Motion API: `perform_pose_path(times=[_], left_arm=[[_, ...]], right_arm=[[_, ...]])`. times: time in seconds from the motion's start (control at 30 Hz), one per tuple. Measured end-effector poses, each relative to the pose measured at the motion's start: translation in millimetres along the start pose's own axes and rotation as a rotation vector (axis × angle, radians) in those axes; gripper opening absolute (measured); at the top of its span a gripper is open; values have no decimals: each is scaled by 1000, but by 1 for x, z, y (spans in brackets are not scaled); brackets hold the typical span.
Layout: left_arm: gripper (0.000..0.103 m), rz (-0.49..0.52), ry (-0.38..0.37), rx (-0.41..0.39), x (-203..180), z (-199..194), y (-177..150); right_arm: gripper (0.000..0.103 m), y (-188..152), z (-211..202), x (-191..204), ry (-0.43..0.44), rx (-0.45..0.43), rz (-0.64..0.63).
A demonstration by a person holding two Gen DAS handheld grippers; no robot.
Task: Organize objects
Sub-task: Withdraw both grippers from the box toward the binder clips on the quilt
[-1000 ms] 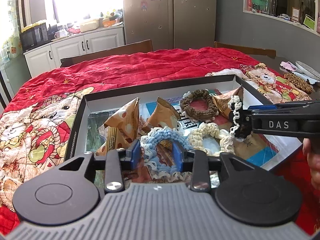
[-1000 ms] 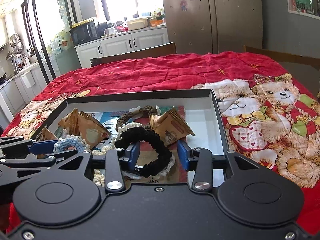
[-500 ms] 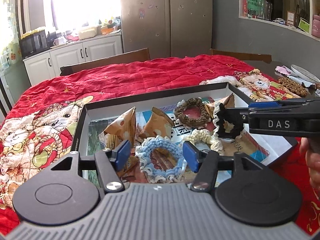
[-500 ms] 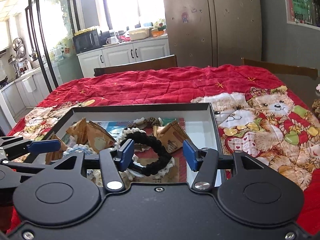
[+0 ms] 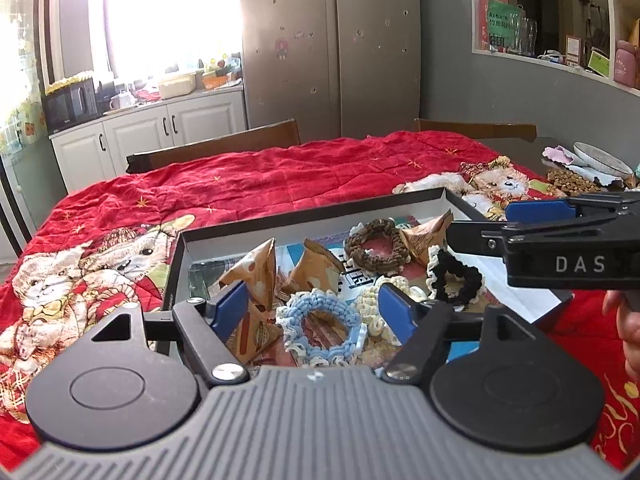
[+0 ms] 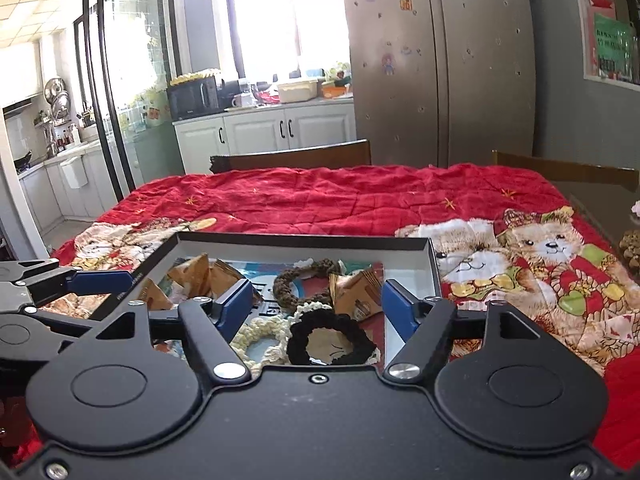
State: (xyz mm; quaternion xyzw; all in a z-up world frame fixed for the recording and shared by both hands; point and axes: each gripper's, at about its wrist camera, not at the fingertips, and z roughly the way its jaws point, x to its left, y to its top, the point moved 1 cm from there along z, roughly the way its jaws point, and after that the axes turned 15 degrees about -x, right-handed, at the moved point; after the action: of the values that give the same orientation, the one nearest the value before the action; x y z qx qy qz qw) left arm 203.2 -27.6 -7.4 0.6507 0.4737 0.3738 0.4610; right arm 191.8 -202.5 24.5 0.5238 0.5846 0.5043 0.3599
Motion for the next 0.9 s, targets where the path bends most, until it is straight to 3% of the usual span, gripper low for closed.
perform_pose_path(times=[0.9], left_arm=[[88, 33, 13, -81, 15, -72, 11]], right_arm=[[84, 23, -95, 28, 84, -88, -140]])
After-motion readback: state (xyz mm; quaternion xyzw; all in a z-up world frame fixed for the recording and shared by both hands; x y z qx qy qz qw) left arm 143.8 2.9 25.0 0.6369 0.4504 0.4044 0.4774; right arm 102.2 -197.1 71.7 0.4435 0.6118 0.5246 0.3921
